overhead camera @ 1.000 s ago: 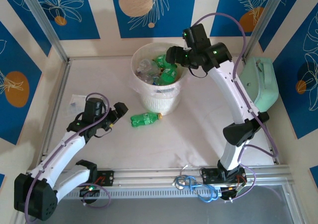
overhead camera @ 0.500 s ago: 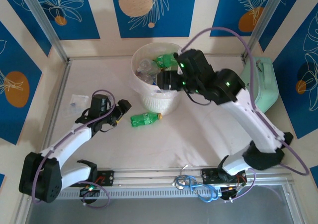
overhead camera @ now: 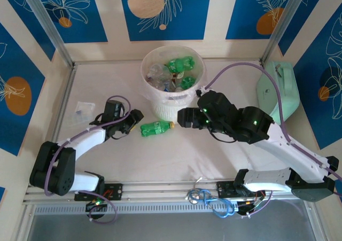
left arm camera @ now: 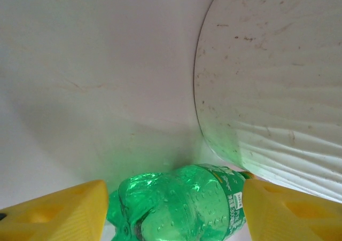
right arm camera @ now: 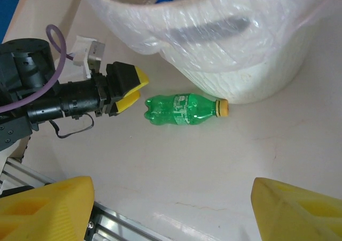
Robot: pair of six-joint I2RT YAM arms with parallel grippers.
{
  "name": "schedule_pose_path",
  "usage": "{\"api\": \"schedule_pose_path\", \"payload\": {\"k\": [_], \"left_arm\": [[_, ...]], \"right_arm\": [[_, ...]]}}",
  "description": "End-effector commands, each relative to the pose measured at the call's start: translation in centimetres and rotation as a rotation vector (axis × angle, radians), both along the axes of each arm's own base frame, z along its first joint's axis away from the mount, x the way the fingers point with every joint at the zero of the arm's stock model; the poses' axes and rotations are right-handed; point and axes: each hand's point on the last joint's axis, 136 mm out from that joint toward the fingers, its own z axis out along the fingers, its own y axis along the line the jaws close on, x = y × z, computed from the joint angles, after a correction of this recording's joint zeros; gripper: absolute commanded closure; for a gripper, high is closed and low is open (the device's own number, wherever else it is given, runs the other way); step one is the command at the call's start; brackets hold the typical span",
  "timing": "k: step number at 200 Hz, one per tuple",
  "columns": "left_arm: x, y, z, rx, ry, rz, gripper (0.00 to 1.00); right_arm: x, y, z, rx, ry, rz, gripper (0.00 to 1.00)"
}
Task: Put the plastic bottles in the bin
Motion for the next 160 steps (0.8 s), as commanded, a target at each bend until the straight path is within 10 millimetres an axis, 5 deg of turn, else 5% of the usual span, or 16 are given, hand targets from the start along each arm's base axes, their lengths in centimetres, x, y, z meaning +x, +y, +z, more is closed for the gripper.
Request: {"api": "schedule_pose_path", "payload": {"k": [1, 52, 160], "left_arm": [[1.1, -0.7, 1.1, -0.02, -0.059, -0.041, 0.34], [-0.2, -2.5, 0.3, -0.05, -0.036, -0.135, 0.37], [-8.1, -6.1, 1.0, -0.003, 0.023, -0.342, 0.36]], "right_arm": [[-0.2, -0.7, -0.7, 0.041, 0.027, -0.071, 0.23], [-1.3, -2.0, -5.7, 0.057, 0.158, -0.169, 0.23], [-1.0, -5.5, -9.7, 0.069, 0.313, -0.36, 0.23]]}}
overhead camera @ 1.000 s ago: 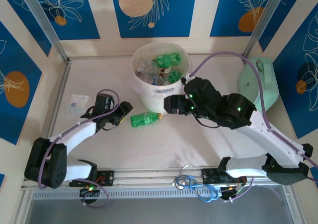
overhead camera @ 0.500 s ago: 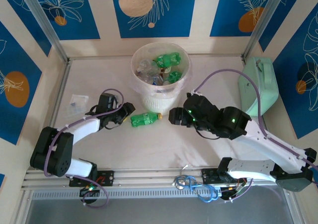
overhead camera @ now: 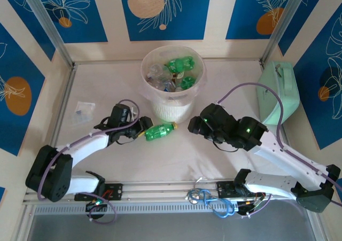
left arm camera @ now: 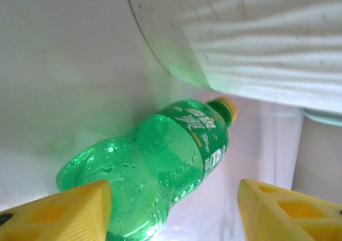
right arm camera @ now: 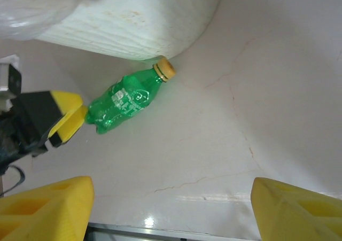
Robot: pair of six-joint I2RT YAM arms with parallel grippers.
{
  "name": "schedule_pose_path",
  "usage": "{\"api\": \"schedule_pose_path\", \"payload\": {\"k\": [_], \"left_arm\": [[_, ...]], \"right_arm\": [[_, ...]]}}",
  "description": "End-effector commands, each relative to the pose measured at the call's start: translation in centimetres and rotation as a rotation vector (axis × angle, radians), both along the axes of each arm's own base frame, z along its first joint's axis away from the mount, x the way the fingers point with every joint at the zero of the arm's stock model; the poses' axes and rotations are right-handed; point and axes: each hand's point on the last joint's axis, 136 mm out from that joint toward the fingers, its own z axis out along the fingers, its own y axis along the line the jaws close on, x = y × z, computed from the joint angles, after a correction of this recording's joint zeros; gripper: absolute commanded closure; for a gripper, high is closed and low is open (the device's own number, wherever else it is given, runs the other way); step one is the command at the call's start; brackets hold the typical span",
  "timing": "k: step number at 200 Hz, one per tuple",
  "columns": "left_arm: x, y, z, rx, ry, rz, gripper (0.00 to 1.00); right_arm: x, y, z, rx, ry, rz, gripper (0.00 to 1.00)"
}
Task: Put the plastic bottles in the bin
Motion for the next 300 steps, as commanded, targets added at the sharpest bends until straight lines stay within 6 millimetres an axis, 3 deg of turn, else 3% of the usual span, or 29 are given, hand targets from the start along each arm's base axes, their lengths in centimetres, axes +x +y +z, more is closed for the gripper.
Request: {"api": "schedule_pose_path", "payload": {"k": [1, 24, 39, 66, 93, 136, 199, 300], "left_arm": [[-2.9, -0.5, -0.3, 0.048, 0.027, -0.082, 0.36], [-4.7, -0.9, 0.2, 0.158, -0.003, -0.203, 0.32], [-5.1, 0.2, 0.4, 0.3, -0.043, -0.27, 0.25], [-4.1, 2.6, 0.8, 0.532, -0.136, -0.325, 0.12], [-3.2, 1.1, 0.9, 0.546, -0.218, -0.395, 0.02], [-5.0, -2.9, -2.2, 0.545, -0.205, -0.618, 0.02], [-4.7, -3.3, -3.8, 0.602, -0.178, -0.668, 0.05], [-6.0, -4.8, -4.9, 0.587, -0.135, -0.756, 0.25]], "right_arm": [[-0.6, -0.8, -0.5, 0.027, 0.044, -0.039, 0.23], [-0.8, -1.5, -1.0, 0.035, 0.067, -0.067, 0.22], [-0.9, -1.8, -1.5, 0.043, 0.084, -0.078, 0.22], [-0.9, -2.1, -1.8, 0.062, 0.097, -0.091, 0.22], [-0.8, -2.1, -1.7, 0.074, 0.098, -0.089, 0.2], [-1.0, -2.6, -1.3, 0.076, 0.096, -0.096, 0.2], [-1.0, -2.8, -1.3, 0.103, 0.1, -0.107, 0.19], [-1.0, -3.4, -1.1, 0.106, 0.097, -0.119, 0.2]]}}
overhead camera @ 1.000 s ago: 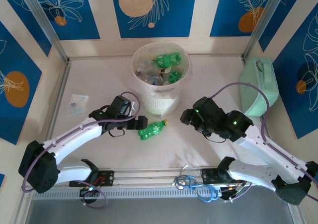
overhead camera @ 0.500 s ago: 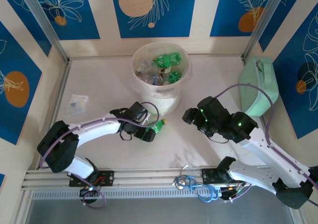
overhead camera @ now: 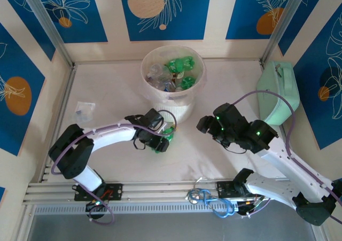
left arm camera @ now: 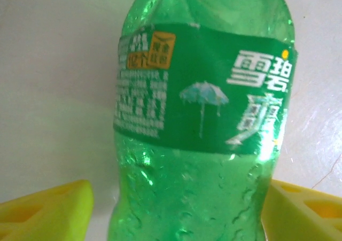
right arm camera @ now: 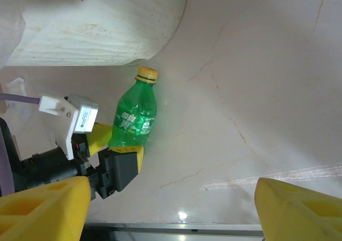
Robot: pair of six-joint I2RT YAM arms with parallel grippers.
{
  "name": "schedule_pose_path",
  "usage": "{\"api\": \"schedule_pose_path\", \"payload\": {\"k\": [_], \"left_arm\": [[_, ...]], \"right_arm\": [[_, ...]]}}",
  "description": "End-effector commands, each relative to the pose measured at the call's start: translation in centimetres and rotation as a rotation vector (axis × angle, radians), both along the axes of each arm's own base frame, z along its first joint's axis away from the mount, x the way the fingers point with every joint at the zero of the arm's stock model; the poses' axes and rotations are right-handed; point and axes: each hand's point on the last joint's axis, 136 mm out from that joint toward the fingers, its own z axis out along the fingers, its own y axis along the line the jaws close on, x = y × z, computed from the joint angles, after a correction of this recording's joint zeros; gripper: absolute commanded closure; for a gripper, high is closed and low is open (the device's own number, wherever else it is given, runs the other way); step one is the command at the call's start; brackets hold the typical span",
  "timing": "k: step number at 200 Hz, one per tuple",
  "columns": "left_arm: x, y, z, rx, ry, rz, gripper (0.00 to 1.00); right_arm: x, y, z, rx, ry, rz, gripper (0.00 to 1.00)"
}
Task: Put the plastic bottles in the bin
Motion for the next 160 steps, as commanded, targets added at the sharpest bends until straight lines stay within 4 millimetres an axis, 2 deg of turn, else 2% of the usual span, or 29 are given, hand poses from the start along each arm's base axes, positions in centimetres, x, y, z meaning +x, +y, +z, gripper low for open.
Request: {"api": "schedule_pose_path", "payload": {"k": [1, 21, 45, 101, 125, 160], "left_arm": [[-0.5, -0.7, 0.4, -0.005, 0.019, -0.033, 0.26], [-0.6, -0.6, 0.3, 0.001, 0.023, -0.031, 0.33], [-0.7, -0.5, 0.7, 0.003, 0.017, -0.026, 0.36], [-1.7, -1.1, 4.0, -0.102, -0.027, -0.026, 0.38], [-2.5, -1.9, 6.5, -0.209, -0.032, -0.021, 0.39], [-4.0, -4.7, 12.1, -0.517, 0.002, -0.014, 0.37]], "right_arm": [[-0.6, -0.5, -0.1, 0.002, 0.012, 0.001, 0.2], [-0.6, -0.8, -0.1, 0.007, 0.009, -0.01, 0.21], [-0.7, -1.0, 0.1, 0.02, -0.001, -0.012, 0.22], [-0.5, -0.8, 1.1, 0.028, -0.038, 0.018, 0.22], [-0.1, 0.4, 2.8, 0.067, -0.096, 0.079, 0.23], [0.2, 3.8, 6.3, 0.198, -0.187, 0.228, 0.22]]}}
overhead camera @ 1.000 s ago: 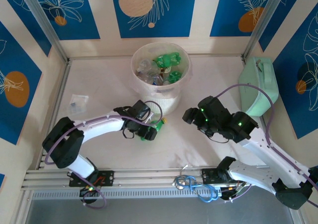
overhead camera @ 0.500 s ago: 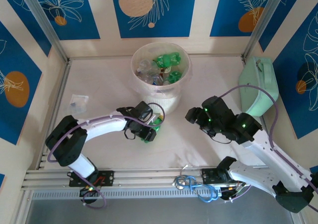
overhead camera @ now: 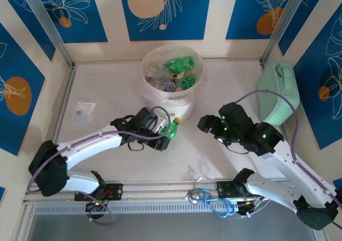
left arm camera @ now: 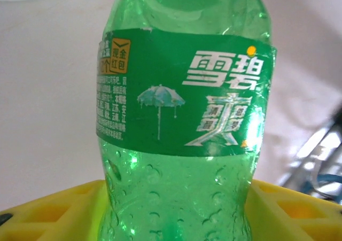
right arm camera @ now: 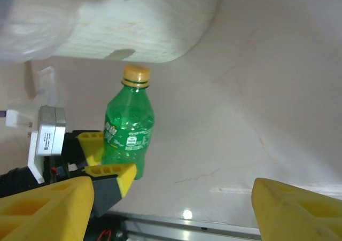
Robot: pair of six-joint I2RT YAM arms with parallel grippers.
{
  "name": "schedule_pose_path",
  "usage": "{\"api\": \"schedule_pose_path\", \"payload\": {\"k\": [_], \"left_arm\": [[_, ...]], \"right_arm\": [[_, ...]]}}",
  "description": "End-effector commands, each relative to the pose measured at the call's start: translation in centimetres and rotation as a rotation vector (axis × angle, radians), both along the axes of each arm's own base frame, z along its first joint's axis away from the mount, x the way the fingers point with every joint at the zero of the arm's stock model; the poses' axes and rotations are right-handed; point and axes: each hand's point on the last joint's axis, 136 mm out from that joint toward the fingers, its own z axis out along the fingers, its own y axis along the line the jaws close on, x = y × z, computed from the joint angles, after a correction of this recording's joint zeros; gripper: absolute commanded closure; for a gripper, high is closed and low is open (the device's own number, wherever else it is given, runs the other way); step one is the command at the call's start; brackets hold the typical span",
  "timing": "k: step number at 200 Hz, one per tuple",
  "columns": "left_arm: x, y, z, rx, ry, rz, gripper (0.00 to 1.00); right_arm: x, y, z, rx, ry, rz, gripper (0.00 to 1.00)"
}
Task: Put the plastic bottles in the bin
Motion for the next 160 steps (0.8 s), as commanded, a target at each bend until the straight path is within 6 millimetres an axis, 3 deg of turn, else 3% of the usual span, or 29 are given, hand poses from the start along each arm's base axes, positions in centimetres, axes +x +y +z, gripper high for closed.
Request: {"api": "schedule_pose_path", "payload": {"k": [1, 46, 74, 111, 160], "left_arm": [[-1.7, -2.5, 4.0, -0.238, 0.056, -0.026, 0.37], [-2.7, -4.7, 10.4, -0.535, 0.091, -0.039, 0.37], [-3.2, -5.3, 13.6, -0.677, 0.093, -0.065, 0.36], [-3.8, -5.6, 15.2, -0.758, 0.109, -0.099, 0.36], [-4.3, -5.5, 16.3, -0.805, 0.1, -0.13, 0.36]], "right_arm": [[0.2, 2.9, 4.2, 0.125, -0.11, 0.138, 0.22], [0.0, 5.7, 6.5, 0.211, -0.153, 0.256, 0.16], [-0.1, 6.6, 6.2, 0.185, -0.131, 0.281, 0.13], [0.1, 7.9, 6.5, 0.171, -0.133, 0.302, 0.12], [1.0, 8.9, 6.7, 0.151, -0.143, 0.297, 0.18]]}}
